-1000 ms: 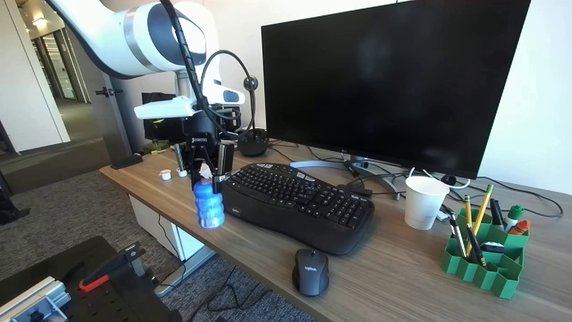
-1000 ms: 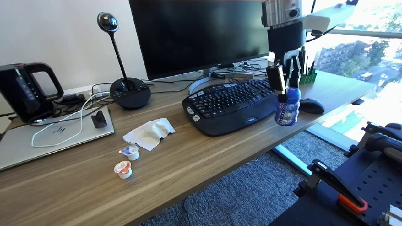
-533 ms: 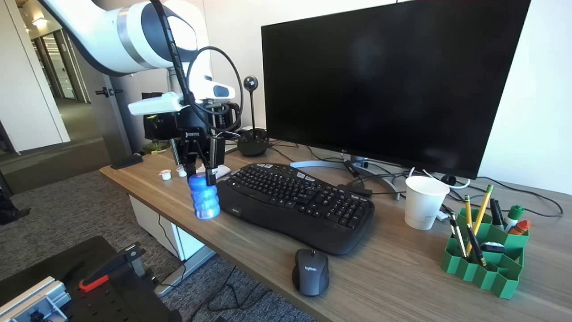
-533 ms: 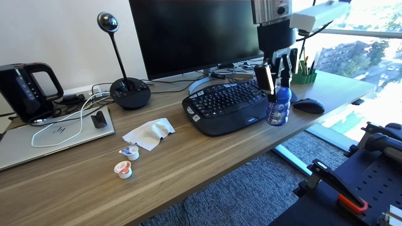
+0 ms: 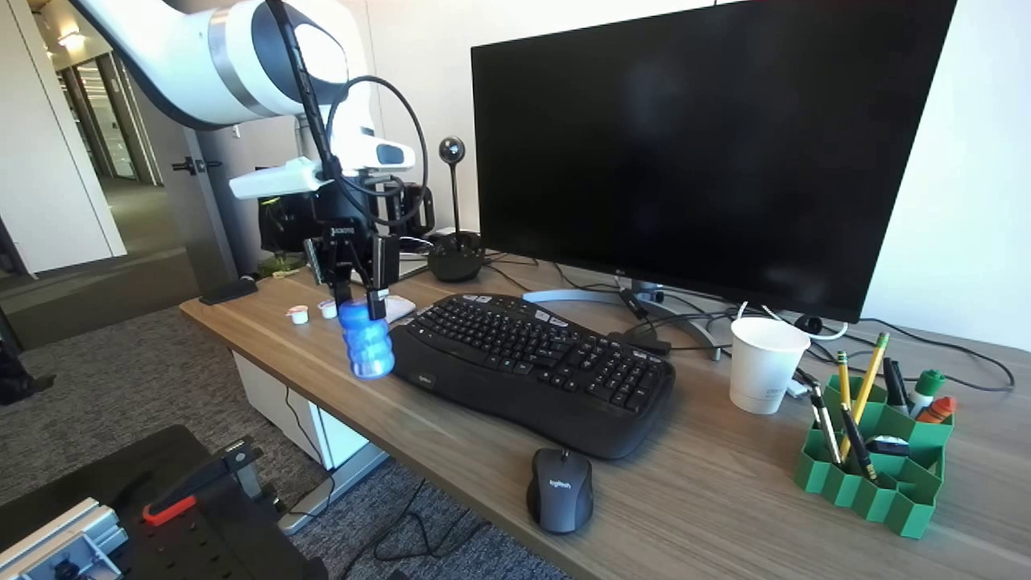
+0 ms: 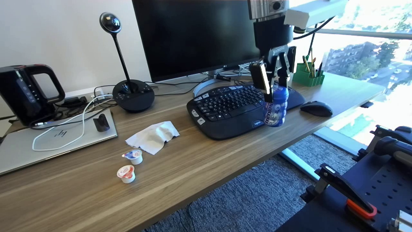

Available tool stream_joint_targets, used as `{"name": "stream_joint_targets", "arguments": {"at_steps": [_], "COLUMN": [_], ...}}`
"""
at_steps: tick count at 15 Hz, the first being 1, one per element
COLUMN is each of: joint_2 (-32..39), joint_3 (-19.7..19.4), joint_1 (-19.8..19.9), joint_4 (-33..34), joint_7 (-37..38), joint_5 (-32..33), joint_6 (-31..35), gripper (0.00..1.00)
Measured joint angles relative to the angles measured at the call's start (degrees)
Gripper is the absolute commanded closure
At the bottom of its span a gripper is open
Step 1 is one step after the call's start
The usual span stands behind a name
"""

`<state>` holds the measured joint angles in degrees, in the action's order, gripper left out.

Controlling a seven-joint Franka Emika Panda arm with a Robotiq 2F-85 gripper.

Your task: Move the blue bottle to the left

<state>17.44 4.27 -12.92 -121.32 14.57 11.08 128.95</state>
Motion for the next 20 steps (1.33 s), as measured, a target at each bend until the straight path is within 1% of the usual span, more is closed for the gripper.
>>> {"name": "stream_joint_targets", "arguments": {"at_steps": [7, 11, 14, 20], "joint_2": [0.7, 0.7, 0.7, 0.7], "joint_3": [0.0, 0.5, 1.6, 2.9], "joint_1": [-0.6, -2.6, -3.6, -4.0], "joint_4": [2.3, 3.0, 3.1, 3.8], "joint_7": [2.7, 4.5, 4.9, 4.9], "joint_5": [0.0, 0.0, 0.0, -0.1], "joint_6": [-0.2, -2.6, -5.1, -8.2], "gripper": [0.65, 0.65, 0.65, 0.65]}}
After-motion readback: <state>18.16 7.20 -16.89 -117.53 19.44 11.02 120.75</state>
